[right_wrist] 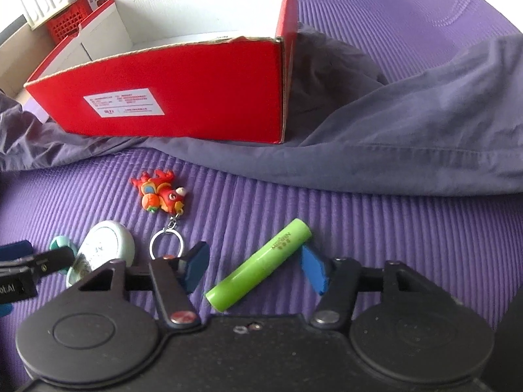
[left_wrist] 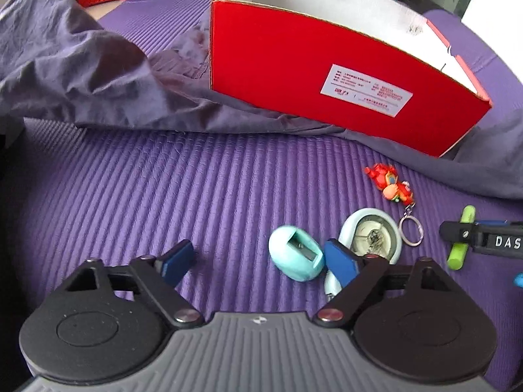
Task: Organize rigid objects
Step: 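Grasp teal sharpener with left tool while right tool grasps green highlighter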
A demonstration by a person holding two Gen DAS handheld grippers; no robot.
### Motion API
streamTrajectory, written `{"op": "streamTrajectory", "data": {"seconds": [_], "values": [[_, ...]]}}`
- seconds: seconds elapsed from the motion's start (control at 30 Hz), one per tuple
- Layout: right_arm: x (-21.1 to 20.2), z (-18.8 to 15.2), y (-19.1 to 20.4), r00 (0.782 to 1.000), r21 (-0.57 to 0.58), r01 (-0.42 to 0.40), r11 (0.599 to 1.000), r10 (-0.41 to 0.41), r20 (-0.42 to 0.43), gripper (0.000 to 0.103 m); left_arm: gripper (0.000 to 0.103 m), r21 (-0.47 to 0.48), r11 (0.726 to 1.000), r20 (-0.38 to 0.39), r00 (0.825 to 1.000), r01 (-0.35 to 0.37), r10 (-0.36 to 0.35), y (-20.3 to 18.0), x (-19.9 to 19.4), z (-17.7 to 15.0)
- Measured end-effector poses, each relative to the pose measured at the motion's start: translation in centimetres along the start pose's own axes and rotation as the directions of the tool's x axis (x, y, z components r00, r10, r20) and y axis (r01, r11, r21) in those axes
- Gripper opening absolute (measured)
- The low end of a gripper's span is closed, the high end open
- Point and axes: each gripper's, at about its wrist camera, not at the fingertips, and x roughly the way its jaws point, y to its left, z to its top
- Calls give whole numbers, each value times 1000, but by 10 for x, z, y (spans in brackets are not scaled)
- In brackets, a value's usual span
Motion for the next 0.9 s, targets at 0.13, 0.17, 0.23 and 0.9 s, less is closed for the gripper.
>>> {"op": "streamTrajectory", "data": {"seconds": [0.13, 0.17, 0.23, 0.9], "values": [[0, -2, 4, 999, -31, 40, 999, -40, 3, 49, 72, 69, 995, 9, 998, -67, 67, -8, 0, -4], [0, -4, 5, 999, -42, 47, 998, -47, 7, 46, 70, 78, 994, 13, 997, -71, 71, -8, -1, -5], [-2, -6, 6, 998, -56, 59, 997, -58, 12, 41, 59, 83, 994, 24, 997, -74, 72, -8, -1, -5], [-28, -20, -3, 999, -29, 6, 1000, -5, 37, 16, 29, 19, 999, 30, 999, -30, 29, 0, -13, 0]]}}
